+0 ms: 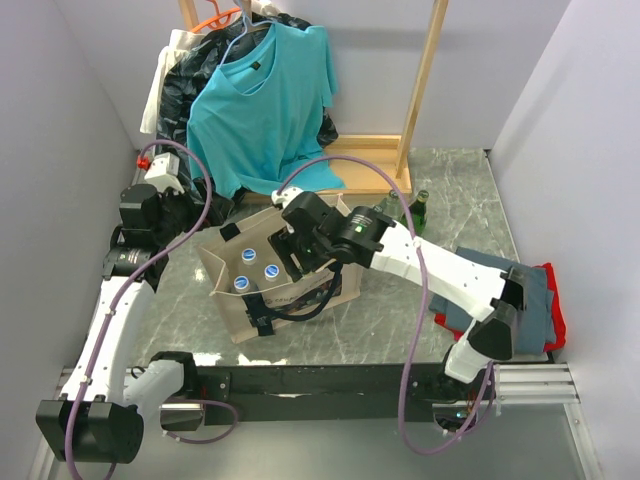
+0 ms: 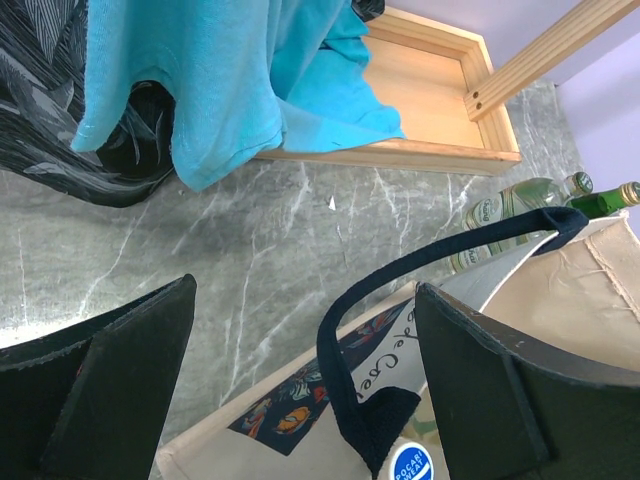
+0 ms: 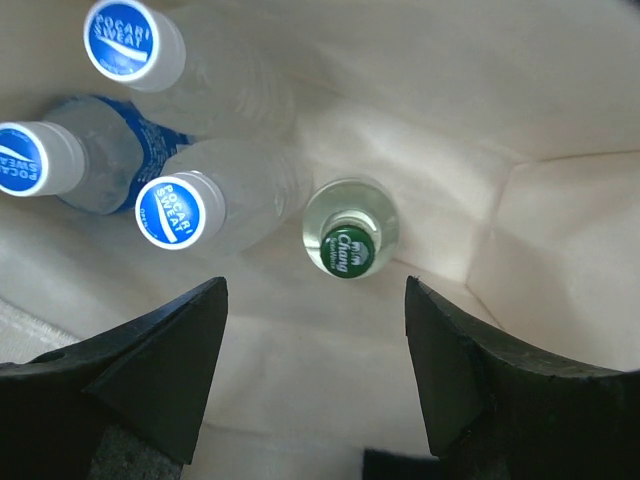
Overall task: Take the beverage out of the canvas bag
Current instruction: Take out the drink from the canvas bag.
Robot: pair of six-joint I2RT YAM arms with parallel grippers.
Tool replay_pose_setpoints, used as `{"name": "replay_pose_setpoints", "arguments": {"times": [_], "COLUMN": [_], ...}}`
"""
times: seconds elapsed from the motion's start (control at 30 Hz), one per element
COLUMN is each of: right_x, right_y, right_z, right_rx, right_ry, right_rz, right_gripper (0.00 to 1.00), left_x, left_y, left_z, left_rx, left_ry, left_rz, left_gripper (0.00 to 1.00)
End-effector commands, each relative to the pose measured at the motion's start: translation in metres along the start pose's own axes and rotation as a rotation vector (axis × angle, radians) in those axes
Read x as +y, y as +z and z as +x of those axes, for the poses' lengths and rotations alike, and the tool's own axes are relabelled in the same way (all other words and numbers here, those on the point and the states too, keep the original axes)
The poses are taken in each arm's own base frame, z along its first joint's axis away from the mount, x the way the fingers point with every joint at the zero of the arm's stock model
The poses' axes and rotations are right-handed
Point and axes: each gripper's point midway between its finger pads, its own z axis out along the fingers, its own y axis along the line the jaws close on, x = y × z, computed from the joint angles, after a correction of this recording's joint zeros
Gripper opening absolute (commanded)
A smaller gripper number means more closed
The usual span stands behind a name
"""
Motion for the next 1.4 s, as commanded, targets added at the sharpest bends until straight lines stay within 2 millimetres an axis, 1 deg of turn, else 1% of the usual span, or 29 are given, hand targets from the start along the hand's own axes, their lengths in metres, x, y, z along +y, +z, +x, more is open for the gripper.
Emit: {"name": "replay_pose_setpoints", "arguments": {"times": [0.0, 0.3, 0.4, 0.53, 0.6, 0.8, 1.23, 1.37], "right_x": [0.008, 0.008, 0.005, 0.007, 0.009, 0.007, 0.005, 0.002], "right_y": [0.009, 0.022, 0.03, 0.039, 0.039, 0.047, 0.046, 0.045], "right_z": [0.013, 0.023, 0.029, 0.029, 0.025, 0.031, 0.033, 0.031], "right_rx": [0.054, 0.089, 0.107, 0.102, 0.103, 0.129, 0.129, 0.113], "right_ry": [-0.009, -0.013, -0.014, -0.019, -0.023, -0.022, -0.016, -0.015], "right_rz": [-0.019, -0.009, 0.008, 0.001, 0.002, 0.015, 0.026, 0.036], "right_gripper": [0.78, 0.79, 0.79, 0.79, 0.79, 0.8, 0.8, 0.8], "left_x": [-0.006, -0.006, -0.005, -0.005, -0.005, -0.004, -0.004, -0.003], "left_y": [-0.001, 0.0, 0.0, -0.001, -0.001, -0.001, -0.001, -0.001], "left_z": [-0.006, -0.005, -0.004, -0.005, -0.005, -0.003, -0.004, -0.002], "left_rx": [-0.027, -0.022, -0.022, -0.023, -0.022, -0.014, -0.018, -0.015], "left_ry": [0.008, 0.007, 0.008, 0.014, 0.014, 0.019, 0.017, 0.015], "left_rz": [0.034, 0.035, 0.032, 0.029, 0.03, 0.027, 0.025, 0.022], "left_gripper": [0.96, 0.96, 0.96, 0.96, 0.96, 0.96, 0.96, 0.96]}}
